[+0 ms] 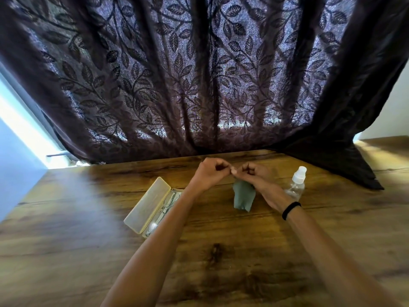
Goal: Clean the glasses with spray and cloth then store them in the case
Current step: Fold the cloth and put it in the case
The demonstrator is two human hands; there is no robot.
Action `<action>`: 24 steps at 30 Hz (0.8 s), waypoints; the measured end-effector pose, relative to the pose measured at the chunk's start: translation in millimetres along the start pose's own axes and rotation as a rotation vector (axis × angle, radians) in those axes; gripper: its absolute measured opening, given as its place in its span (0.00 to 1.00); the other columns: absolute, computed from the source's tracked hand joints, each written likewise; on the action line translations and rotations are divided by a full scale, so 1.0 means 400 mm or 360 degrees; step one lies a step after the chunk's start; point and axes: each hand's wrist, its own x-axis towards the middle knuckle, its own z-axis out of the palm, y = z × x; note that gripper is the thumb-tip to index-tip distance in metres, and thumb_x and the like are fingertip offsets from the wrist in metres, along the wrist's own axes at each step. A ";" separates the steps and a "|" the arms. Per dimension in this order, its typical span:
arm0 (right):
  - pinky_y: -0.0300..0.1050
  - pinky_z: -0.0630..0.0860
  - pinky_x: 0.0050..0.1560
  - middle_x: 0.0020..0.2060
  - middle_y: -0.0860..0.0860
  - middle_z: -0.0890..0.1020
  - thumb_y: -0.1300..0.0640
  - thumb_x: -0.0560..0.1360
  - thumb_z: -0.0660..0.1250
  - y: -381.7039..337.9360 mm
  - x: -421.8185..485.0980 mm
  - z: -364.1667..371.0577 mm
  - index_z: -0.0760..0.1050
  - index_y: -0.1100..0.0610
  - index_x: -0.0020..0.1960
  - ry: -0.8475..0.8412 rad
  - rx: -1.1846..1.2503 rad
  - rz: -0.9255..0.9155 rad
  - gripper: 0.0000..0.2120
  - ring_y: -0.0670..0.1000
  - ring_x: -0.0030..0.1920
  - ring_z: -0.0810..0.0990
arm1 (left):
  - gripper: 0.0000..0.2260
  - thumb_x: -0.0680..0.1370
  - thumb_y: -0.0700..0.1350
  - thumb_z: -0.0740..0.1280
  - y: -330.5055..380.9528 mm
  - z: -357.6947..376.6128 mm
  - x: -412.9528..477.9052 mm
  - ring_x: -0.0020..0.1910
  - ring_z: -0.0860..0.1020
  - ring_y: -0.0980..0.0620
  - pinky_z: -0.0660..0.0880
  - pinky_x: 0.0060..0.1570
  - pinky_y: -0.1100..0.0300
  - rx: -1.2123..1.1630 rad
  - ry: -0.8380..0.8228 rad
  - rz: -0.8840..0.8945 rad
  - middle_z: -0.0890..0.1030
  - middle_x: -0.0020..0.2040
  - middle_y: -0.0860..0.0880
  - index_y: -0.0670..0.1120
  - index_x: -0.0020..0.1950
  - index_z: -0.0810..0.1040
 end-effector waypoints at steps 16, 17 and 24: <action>0.28 0.75 0.36 0.37 0.45 0.81 0.63 0.71 0.69 -0.046 0.003 0.028 0.77 0.47 0.41 0.0209 -0.0345 -0.0524 0.11 0.37 0.35 0.79 | 0.06 0.77 0.44 0.64 0.048 -0.029 -0.008 0.30 0.75 0.50 0.71 0.32 0.57 0.0328 0.0256 0.0246 0.76 0.32 0.49 0.46 0.41 0.71; 0.28 0.75 0.36 0.37 0.46 0.81 0.64 0.72 0.68 -0.049 0.001 0.031 0.77 0.47 0.42 0.0160 -0.0304 -0.0527 0.11 0.36 0.36 0.79 | 0.05 0.77 0.42 0.64 0.048 -0.032 -0.008 0.33 0.77 0.48 0.72 0.34 0.53 0.0335 0.0272 0.0259 0.78 0.34 0.47 0.45 0.42 0.72; 0.39 0.78 0.39 0.42 0.56 0.83 0.62 0.68 0.73 -0.032 -0.002 0.046 0.78 0.55 0.47 -0.0050 -0.0343 -0.0303 0.09 0.48 0.40 0.80 | 0.04 0.77 0.41 0.65 0.062 -0.059 -0.013 0.34 0.75 0.55 0.70 0.35 0.66 0.0292 0.0272 0.0273 0.77 0.37 0.50 0.41 0.45 0.77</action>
